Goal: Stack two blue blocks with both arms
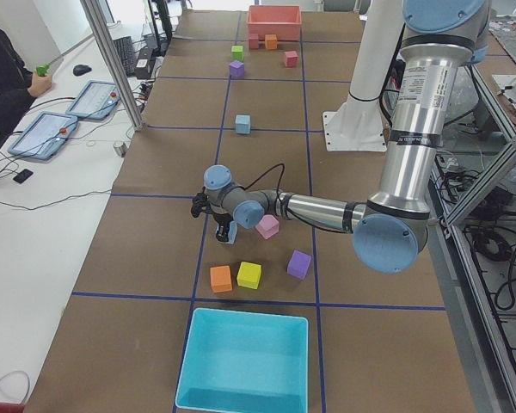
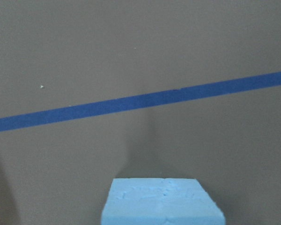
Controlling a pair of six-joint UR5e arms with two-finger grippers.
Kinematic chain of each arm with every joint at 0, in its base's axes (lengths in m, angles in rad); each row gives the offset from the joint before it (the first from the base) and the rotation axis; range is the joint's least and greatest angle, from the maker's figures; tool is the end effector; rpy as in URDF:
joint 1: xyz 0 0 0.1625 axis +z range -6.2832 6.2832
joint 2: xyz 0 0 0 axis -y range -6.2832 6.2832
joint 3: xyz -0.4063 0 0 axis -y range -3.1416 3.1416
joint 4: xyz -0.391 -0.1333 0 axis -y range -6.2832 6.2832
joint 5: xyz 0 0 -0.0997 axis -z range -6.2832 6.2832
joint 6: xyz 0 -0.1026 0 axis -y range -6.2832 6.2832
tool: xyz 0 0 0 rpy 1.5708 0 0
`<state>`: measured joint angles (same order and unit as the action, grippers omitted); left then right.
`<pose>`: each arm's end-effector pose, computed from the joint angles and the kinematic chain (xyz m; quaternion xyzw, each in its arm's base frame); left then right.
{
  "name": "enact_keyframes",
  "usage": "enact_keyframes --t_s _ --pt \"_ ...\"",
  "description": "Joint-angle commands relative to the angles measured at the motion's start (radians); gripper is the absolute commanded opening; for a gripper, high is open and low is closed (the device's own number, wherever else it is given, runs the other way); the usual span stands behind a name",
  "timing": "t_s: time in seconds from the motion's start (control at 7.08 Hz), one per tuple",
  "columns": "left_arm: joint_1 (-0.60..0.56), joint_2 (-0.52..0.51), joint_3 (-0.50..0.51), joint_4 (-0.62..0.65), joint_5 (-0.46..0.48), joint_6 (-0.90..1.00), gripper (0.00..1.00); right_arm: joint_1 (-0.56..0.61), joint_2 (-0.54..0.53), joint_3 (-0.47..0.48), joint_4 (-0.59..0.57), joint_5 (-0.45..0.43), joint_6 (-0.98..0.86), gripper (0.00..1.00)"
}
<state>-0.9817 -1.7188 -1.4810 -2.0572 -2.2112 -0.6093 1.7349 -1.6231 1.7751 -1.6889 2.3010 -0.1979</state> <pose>0.2614 -0.5207 0.5603 0.0398 0.3943 0.0754 0.9150 0.1404 -0.4506 0.5821 0.0798 -0.3483 -0.0218 0.9337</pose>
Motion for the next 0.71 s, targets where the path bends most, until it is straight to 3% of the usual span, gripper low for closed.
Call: enact_keyframes --t_s 0.0,0.56 --pt "0.000 -0.033 -0.010 0.040 -0.010 -0.003 0.66 0.000 0.000 -0.002 0.000 0.000 0.000 1.00" --pt "0.012 -0.333 -0.220 0.599 -0.036 -0.093 0.66 0.009 -0.003 0.003 0.000 0.000 0.000 1.00"
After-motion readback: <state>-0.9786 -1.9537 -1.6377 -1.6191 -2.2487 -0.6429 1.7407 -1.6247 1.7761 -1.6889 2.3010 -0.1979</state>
